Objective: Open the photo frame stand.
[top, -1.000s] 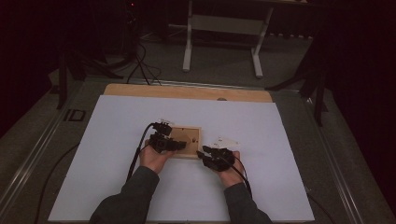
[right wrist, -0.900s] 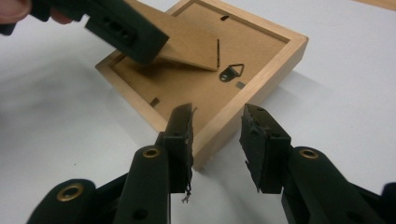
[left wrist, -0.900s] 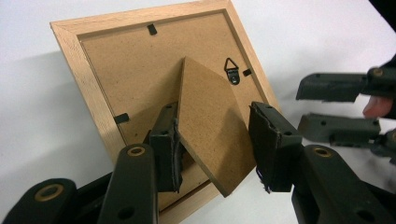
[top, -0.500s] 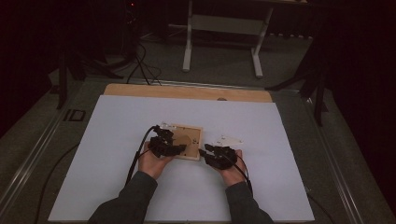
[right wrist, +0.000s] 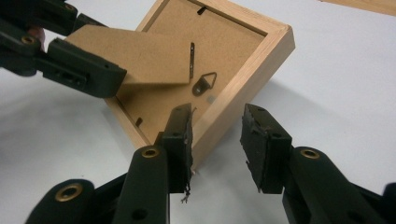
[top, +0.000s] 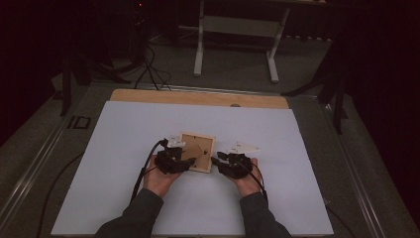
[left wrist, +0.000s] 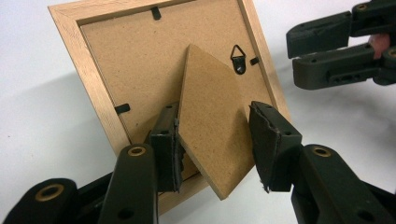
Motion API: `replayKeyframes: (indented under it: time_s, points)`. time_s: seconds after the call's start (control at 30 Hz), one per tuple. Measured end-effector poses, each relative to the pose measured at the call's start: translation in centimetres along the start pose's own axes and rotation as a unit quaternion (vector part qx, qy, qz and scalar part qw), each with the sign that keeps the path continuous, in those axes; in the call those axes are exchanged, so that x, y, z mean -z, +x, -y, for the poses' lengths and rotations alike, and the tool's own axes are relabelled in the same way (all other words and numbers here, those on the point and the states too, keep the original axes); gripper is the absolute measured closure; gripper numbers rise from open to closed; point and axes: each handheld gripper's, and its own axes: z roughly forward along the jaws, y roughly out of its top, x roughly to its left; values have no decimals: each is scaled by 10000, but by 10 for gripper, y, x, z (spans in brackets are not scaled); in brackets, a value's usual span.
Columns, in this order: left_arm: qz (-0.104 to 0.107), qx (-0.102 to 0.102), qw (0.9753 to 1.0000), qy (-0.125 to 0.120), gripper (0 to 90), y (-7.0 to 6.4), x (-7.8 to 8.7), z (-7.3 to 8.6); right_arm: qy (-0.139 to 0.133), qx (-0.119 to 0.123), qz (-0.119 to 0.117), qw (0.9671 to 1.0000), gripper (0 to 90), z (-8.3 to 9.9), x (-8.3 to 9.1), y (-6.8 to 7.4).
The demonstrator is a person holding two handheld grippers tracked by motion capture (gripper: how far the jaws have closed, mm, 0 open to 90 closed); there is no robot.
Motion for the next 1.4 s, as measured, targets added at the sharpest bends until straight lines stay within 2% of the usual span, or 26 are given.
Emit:
replayKeyframes:
  time_s: [0.3, 0.33, 0.47, 0.57, 0.7, 0.87, 0.97, 1.07, 1.2, 1.4]
  points:
    - [-74, -180, 9995, -261, 571, -4, 2, 12, -2, -54, -82, 10000, 593, -4, -1, 0]
    - [-88, -263, 9991, -318, 571, -4, 3, 16, -12, -63, -104, 9999, 579, -6, -2, -1]
    - [-102, -321, 9988, -368, 571, -5, 4, 21, -25, -76, -139, 9999, 557, -9, -3, -3]
    - [-122, -389, 9981, -471, 572, -7, 6, 26, -39, -188, -254, 9995, 541, -12, -4, -6]
    - [-123, -467, 9975, -514, 575, -8, 7, 31, 46, -128, -304, 9994, 517, -16, -8, -6]
    - [-136, -529, 9968, -577, 577, -8, 7, 35, 75, -167, -447, 9988, 495, -20, -13, -10]
    - [-147, -601, 9964, -576, 577, -8, 8, 37, 107, -255, -621, 9977, 480, -20, -17, -13]
    - [-158, -607, 9962, -601, 577, -9, 8, 37, 186, -269, -730, 9968, 475, -18, -22, -14]
    - [-106, -583, 9967, -558, 578, -8, 9, 38, 136, -281, -833, 9960, 483, -18, -21, -13]
    - [-14, -481, 9977, -485, 577, -6, 10, 37, 147, -184, -784, 9966, 506, -18, -21, -10]
